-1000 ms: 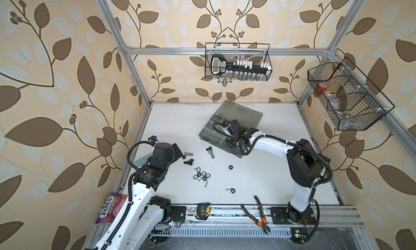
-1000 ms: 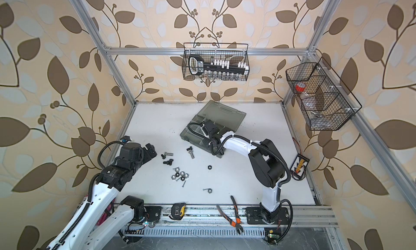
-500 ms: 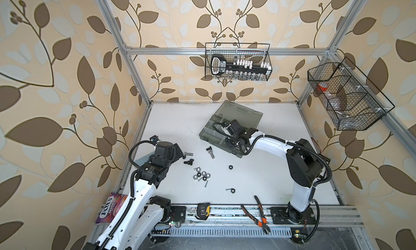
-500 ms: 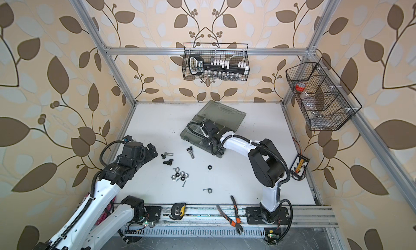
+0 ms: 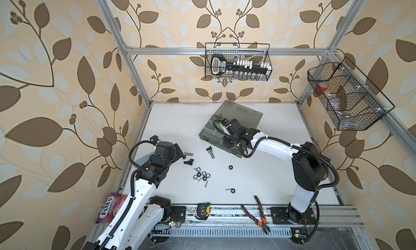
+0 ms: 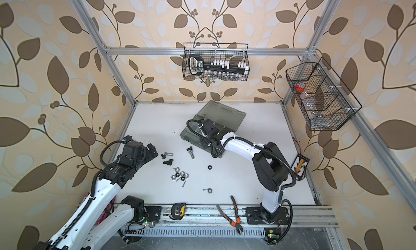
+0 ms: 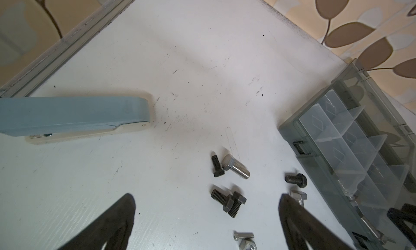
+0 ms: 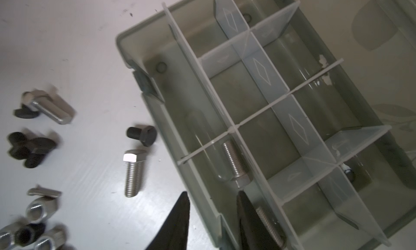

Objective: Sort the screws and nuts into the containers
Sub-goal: 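Move the right gripper back over the remaining bolts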

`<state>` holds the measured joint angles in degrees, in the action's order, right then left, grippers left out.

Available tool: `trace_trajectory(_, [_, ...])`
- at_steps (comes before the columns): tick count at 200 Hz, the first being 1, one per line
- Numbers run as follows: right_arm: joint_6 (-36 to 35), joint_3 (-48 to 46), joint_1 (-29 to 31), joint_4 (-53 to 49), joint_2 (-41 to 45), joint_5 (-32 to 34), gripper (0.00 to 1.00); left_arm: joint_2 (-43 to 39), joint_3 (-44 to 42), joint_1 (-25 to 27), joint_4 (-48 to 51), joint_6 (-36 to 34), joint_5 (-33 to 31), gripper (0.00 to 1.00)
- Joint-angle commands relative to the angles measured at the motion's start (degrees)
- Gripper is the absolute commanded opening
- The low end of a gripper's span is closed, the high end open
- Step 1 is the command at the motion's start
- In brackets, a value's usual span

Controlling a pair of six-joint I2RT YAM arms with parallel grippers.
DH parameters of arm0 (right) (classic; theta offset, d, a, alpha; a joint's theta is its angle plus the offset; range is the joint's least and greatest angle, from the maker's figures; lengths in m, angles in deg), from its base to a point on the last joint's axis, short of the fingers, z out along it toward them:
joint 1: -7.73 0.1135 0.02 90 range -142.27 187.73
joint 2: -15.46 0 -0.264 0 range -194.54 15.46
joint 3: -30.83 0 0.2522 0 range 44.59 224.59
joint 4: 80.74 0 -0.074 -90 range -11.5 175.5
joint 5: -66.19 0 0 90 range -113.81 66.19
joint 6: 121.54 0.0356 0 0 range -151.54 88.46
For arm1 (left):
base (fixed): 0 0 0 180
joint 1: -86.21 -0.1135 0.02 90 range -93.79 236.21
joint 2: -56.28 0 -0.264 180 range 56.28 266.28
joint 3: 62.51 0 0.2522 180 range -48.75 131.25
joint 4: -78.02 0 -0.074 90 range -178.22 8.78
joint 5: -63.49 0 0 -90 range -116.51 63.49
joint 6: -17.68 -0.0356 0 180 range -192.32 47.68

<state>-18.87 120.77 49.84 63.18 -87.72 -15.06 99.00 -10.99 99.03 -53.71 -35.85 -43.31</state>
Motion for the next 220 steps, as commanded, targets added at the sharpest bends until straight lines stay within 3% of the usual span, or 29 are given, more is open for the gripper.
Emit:
trace_trajectory(1, [5.03, -0.20, 3.41, -0.06, 1.28, 1.04, 0.41, -0.97, 1.77, 0.45, -0.02, 0.89, -1.92, 0.99])
trace_trajectory(61, [9.38, 3.54, 9.50, -2.26, -6.29, -0.63, 0.44, -0.71, 1.53, 0.45, -0.22, 0.89, -1.51, 0.99])
trace_trajectory(141, [10.71, 9.57, 9.92, -4.67, -16.67, -2.25, 0.45, -1.85, 1.18, 0.45, 0.39, 0.70, -2.34, 0.99])
trace_trajectory(186, [10.46, 10.83, 9.86, -4.74, -19.84, -0.70, 0.41, -1.51, 1.09, 0.45, 0.22, 0.78, -2.18, 0.99])
trace_trajectory(220, [10.02, 11.15, 9.79, -4.80, -21.21, 0.43, 0.30, -1.50, 1.16, 0.45, 0.30, 0.71, -2.28, 0.99])
